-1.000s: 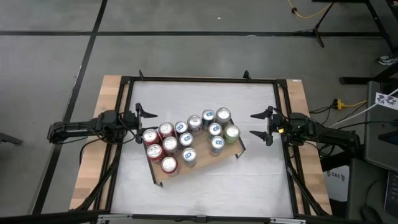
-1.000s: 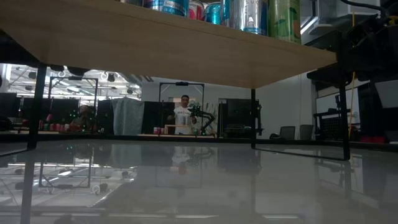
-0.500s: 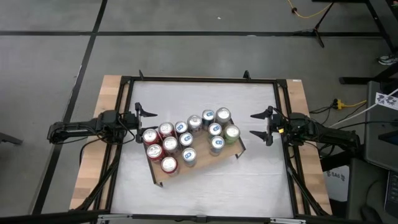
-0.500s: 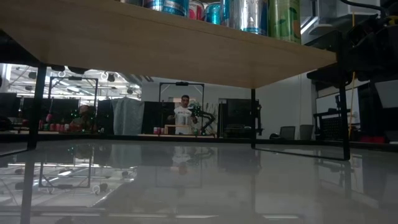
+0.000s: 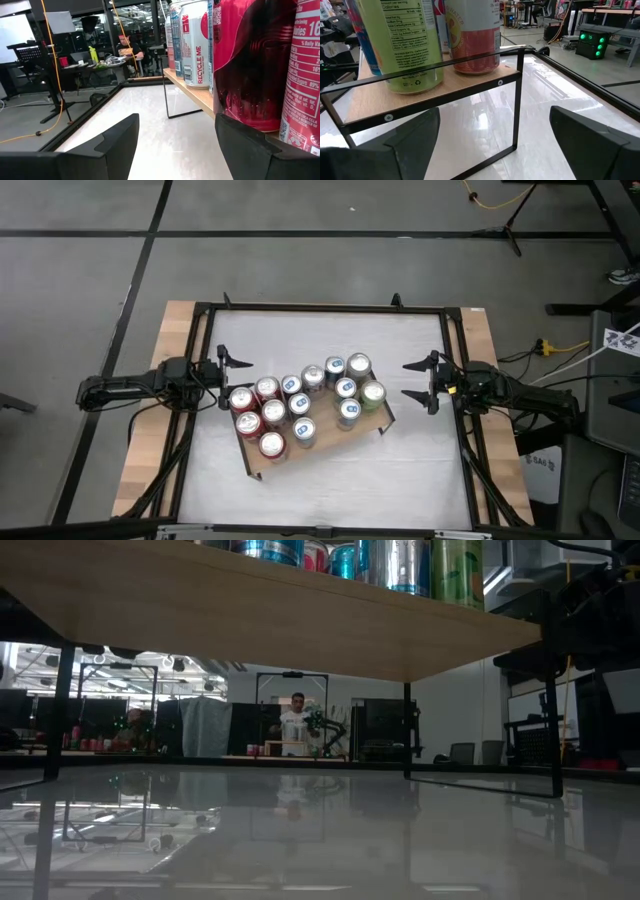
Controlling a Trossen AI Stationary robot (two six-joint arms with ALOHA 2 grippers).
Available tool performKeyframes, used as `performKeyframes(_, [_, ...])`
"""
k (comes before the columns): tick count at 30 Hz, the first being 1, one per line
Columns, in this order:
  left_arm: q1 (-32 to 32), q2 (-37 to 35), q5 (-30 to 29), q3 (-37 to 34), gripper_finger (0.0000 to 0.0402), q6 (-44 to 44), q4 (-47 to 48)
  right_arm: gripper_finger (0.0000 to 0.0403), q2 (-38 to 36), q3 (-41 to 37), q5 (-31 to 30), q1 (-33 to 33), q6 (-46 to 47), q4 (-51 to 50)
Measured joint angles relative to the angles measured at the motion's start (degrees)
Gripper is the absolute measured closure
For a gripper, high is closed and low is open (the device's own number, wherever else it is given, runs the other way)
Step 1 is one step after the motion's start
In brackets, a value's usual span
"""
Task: Place canned beverage on shelf
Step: Return to Home Position
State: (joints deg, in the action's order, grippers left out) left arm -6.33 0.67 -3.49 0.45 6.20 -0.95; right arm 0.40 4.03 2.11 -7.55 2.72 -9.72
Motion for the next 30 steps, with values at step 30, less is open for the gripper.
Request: performKeyframes(30, [0.02, 0.02, -0.05, 0.02, 0.0147, 0.04, 0.0, 0.0035, -0.26, -3.69, -0.18, 0.02, -0.18, 11.59])
